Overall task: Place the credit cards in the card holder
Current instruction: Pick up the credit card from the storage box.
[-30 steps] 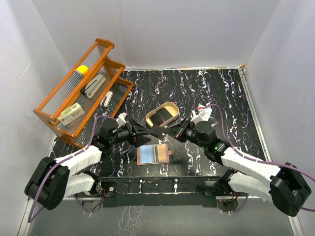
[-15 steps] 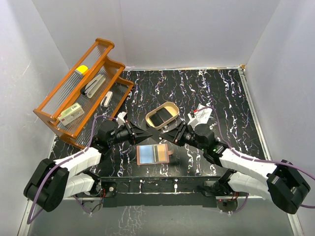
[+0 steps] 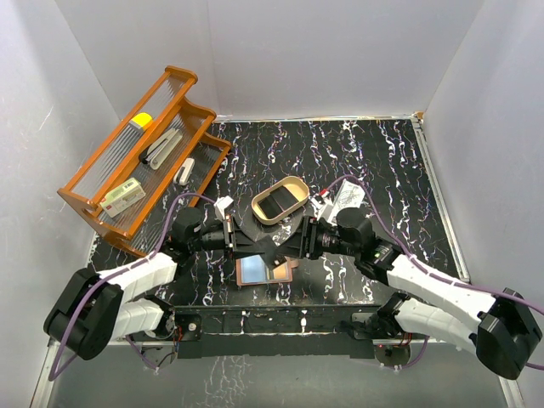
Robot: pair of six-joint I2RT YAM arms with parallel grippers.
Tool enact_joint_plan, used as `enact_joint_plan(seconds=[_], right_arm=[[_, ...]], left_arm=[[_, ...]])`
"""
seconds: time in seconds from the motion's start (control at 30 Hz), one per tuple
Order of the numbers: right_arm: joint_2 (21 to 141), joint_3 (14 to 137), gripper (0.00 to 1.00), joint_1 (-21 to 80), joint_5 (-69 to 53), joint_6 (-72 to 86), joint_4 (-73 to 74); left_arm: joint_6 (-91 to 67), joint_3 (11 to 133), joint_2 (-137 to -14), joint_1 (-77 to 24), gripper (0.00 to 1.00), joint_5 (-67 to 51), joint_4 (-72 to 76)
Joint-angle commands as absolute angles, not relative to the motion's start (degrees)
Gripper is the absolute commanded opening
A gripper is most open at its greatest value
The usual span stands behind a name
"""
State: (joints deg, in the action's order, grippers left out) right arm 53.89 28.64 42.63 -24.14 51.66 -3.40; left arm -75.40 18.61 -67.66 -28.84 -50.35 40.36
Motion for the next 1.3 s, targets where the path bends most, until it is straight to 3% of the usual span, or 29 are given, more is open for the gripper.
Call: enact_joint_plan(seconds=[0.0,0.17,0.27,0.37,0.47,0.57,0.63,0.77,0.9,1.13,1.27], right_arm=[[55.9,32.1,0.5,42.4,-31.1,50.3,-5.7],[57.7,32.2,0.36,42.4,-34.0,51.2,-8.7],[57.8,31.8,0.22,42.4,-34.6,51.3,-9.8],[58.4,31.1,0.17,42.4,-35.9,51.9,-11.5],[58.7,30.6,0.0,42.4,-36.0,51.8,-11.7],[57.9,29.6,0.0,42.4,-33.2,51.9,-11.6],[57.0,28.2,0.0,42.4,-30.4,52.4,-12.0],[58.4,25.2,0.0,42.4,-25.6,53.9,-14.7],[61.5,24.1,0.0,42.4,-20.5,54.1,-16.4],[69.2,23.8,0.0,42.6,-16.2,56.0,-21.8],[72.9,23.5,0.0,42.9,-14.1,56.5,-23.2]], left_arm=[[-70.2,18.6,-64.5,-28.9,0.0,-55.6,38.5],[-70.1,18.1,-64.6,-28.9,0.0,-56.8,39.5],[-70.5,17.5,-65.1,-28.9,0.0,-56.8,40.2],[-70.7,17.3,-65.5,-28.9,0.0,-57.0,40.8],[-69.9,17.4,-65.5,-28.9,0.0,-56.5,39.4],[-66.7,18.9,-64.4,-28.7,0.28,-53.9,32.0],[-62.9,20.9,-62.8,-28.1,0.41,-49.6,20.7],[-52.5,27.0,-62.3,-27.5,0.45,-30.6,-5.6],[-51.9,27.2,-64.4,-27.4,0.37,-24.3,-9.2],[-51.7,25.6,-67.2,-27.4,0.08,-20.5,-9.6],[-51.8,24.3,-68.8,-27.4,0.0,-19.8,-8.9]])
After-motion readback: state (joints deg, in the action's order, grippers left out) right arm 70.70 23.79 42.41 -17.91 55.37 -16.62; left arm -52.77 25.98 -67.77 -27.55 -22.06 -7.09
